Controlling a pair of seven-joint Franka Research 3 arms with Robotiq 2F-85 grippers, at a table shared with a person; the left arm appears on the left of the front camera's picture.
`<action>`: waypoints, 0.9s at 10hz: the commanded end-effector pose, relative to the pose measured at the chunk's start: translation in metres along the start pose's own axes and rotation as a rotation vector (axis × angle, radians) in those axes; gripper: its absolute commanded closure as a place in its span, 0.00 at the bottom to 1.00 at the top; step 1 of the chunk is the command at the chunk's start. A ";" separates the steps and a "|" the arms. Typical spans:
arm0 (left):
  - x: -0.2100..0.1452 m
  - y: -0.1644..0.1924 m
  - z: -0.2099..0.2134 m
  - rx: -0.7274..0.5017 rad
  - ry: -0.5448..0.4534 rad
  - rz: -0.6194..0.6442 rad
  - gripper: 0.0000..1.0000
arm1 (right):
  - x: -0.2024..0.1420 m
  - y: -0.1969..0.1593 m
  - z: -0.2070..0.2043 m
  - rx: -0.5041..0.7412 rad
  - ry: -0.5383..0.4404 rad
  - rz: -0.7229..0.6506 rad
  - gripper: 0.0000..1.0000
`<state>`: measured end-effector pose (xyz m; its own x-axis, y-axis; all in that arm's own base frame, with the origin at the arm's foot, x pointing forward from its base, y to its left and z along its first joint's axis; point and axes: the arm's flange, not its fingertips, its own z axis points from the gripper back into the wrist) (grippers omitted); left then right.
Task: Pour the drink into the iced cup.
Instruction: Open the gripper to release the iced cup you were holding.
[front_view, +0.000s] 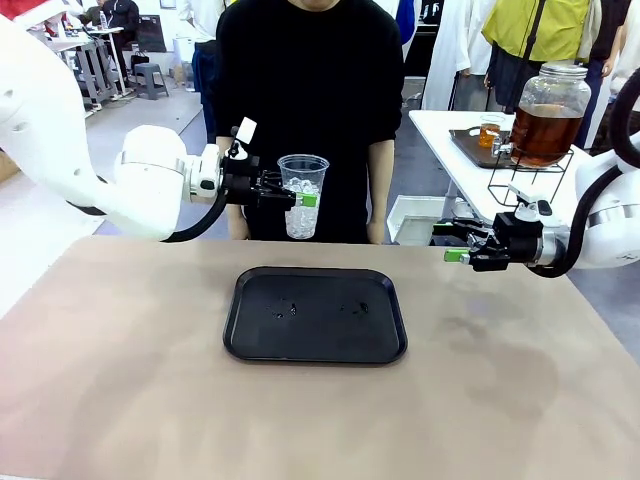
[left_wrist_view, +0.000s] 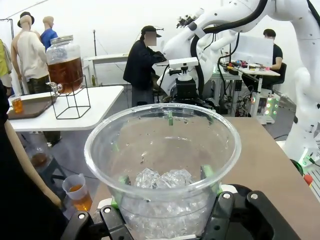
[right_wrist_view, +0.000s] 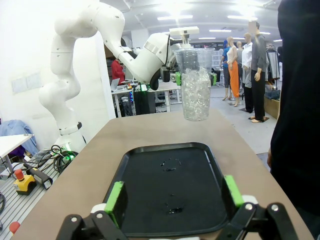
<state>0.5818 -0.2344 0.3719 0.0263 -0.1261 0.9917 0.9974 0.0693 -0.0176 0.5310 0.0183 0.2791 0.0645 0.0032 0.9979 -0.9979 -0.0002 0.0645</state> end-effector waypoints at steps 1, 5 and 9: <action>0.005 -0.004 0.001 0.002 -0.024 -0.003 0.28 | 0.003 0.000 0.000 0.002 -0.004 0.005 0.00; 0.005 -0.004 0.001 0.002 -0.024 -0.003 0.28 | 0.003 0.000 0.000 0.002 -0.004 0.005 0.00; 0.005 -0.004 0.001 0.002 -0.024 -0.003 0.28 | 0.003 0.000 0.000 0.002 -0.004 0.005 0.00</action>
<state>0.5818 -0.2346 0.3723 0.0257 -0.1257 0.9917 0.9975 0.0690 -0.0171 0.5310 0.0183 0.2791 0.0645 0.0032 0.9979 -0.9979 -0.0002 0.0645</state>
